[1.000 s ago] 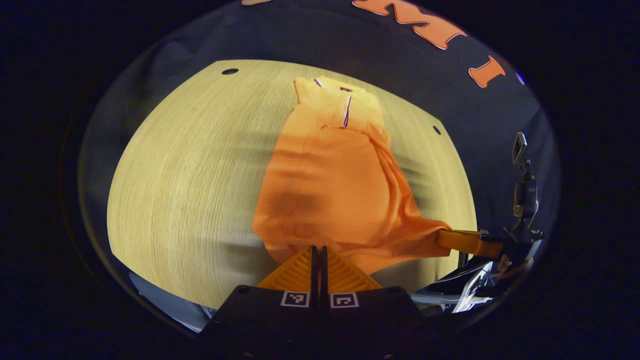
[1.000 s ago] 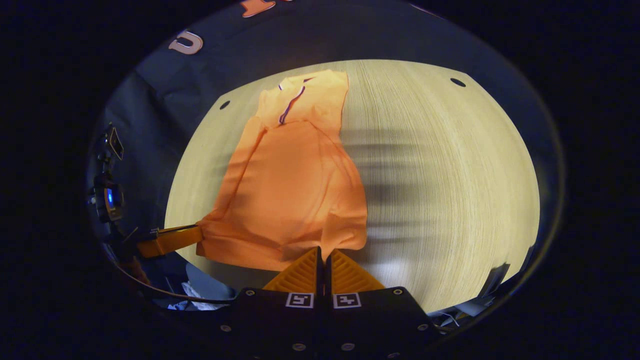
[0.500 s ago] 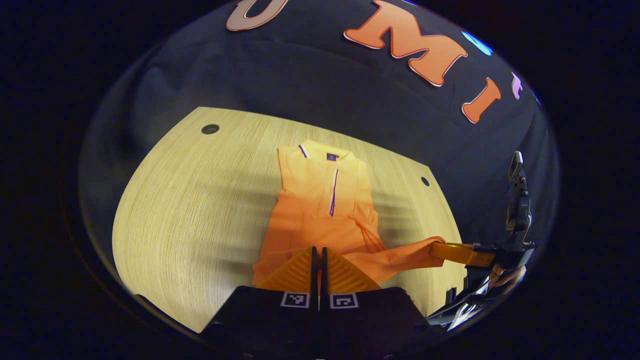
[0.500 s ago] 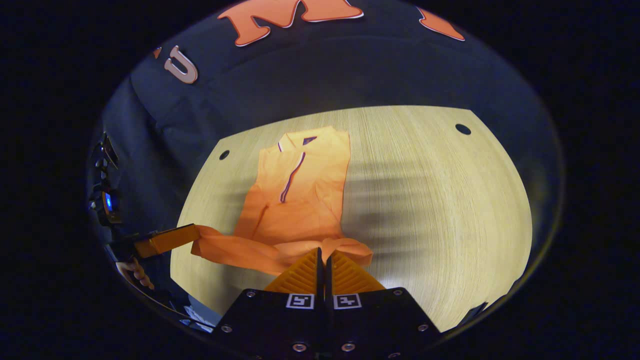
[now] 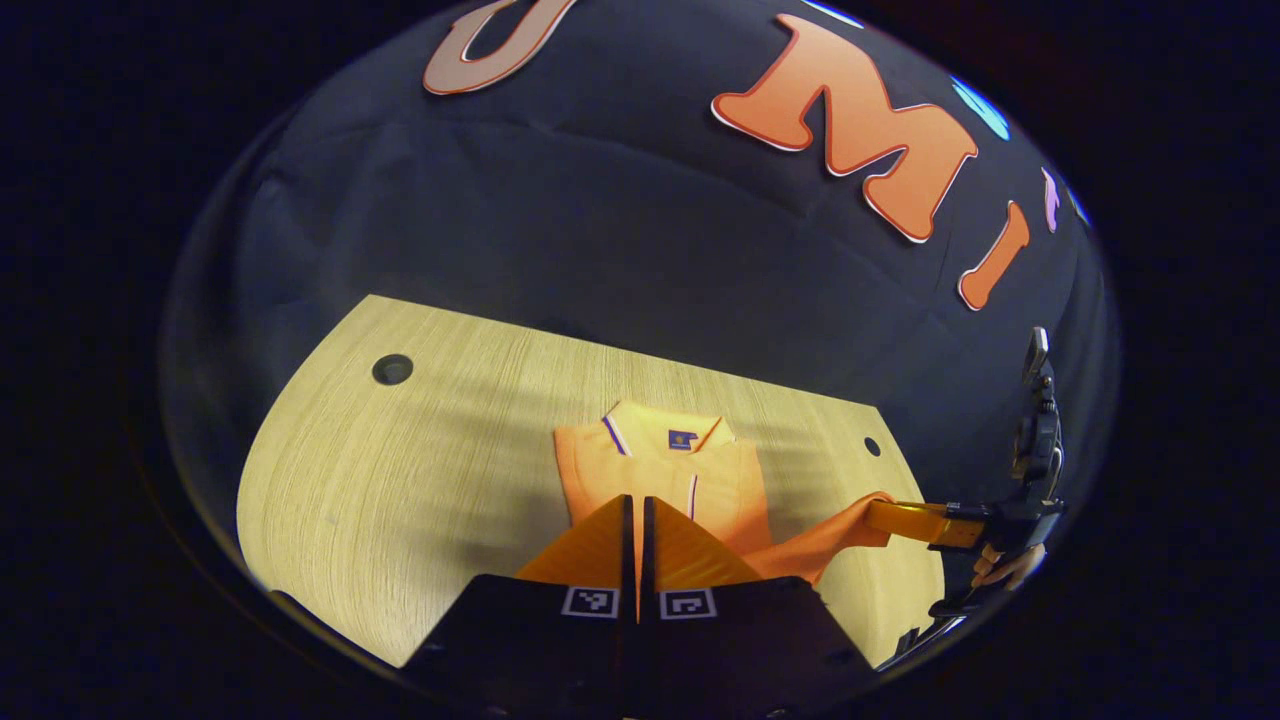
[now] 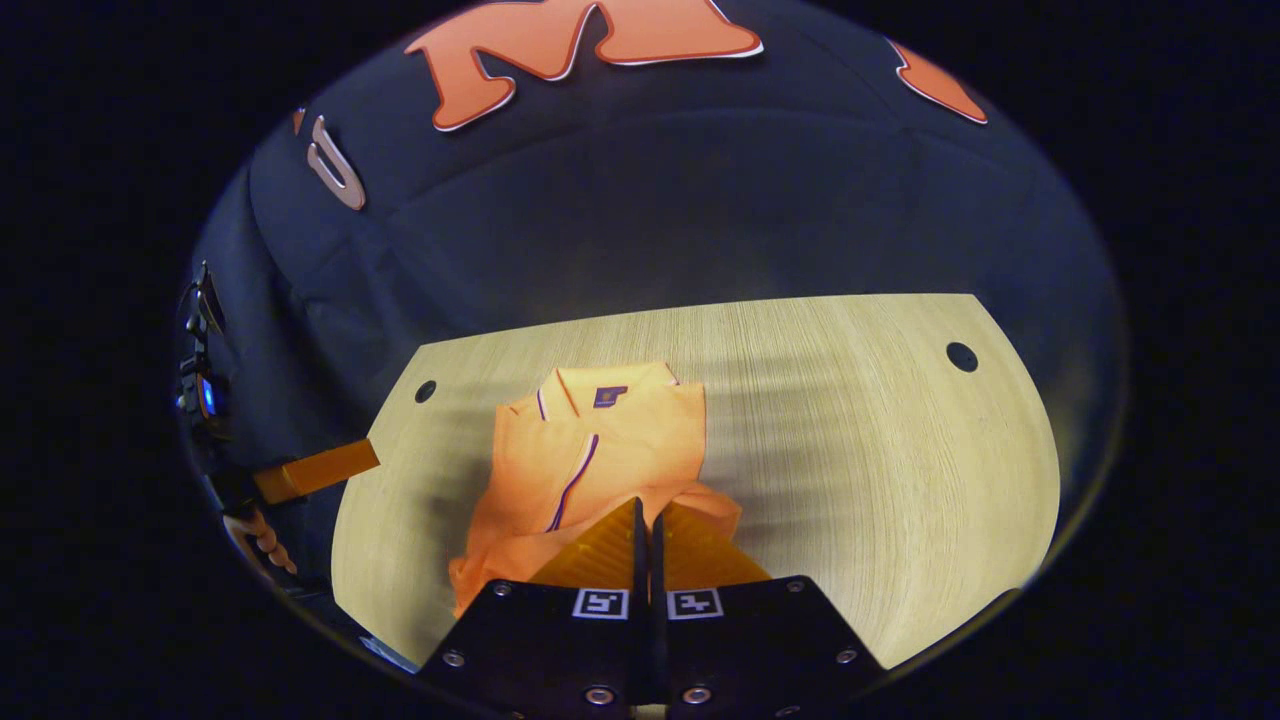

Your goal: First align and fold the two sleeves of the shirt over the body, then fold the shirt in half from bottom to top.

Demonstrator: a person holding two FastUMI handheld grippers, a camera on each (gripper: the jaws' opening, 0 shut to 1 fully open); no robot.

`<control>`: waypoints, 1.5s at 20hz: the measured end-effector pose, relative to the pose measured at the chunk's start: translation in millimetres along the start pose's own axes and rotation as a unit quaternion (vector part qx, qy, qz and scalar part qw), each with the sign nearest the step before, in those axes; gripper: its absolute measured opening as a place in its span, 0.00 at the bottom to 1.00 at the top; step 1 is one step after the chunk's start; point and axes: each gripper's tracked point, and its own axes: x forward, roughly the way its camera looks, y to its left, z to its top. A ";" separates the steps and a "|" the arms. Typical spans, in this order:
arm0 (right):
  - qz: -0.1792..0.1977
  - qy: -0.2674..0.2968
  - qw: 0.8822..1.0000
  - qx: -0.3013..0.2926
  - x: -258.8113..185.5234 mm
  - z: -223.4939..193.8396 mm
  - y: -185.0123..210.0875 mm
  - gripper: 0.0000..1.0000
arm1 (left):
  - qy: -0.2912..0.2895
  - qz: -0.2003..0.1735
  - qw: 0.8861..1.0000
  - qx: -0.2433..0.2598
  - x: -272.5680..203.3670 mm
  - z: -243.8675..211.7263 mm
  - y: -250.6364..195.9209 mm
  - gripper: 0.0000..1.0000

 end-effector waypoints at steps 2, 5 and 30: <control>-0.004 -0.005 1.000 -0.003 16.4 10.1 -3.9 0.00 | 0.018 -0.007 1.000 0.000 21.6 2.7 -1.2 0.00; -0.008 0.018 1.000 0.011 36.4 6.5 -9.4 0.00 | 0.060 -0.013 0.998 -0.019 31.8 -10.7 -3.8 0.01; -0.008 -0.018 1.000 0.008 6.3 6.9 -42.3 0.99 | 0.063 0.037 0.997 -0.029 20.6 -15.4 22.4 0.99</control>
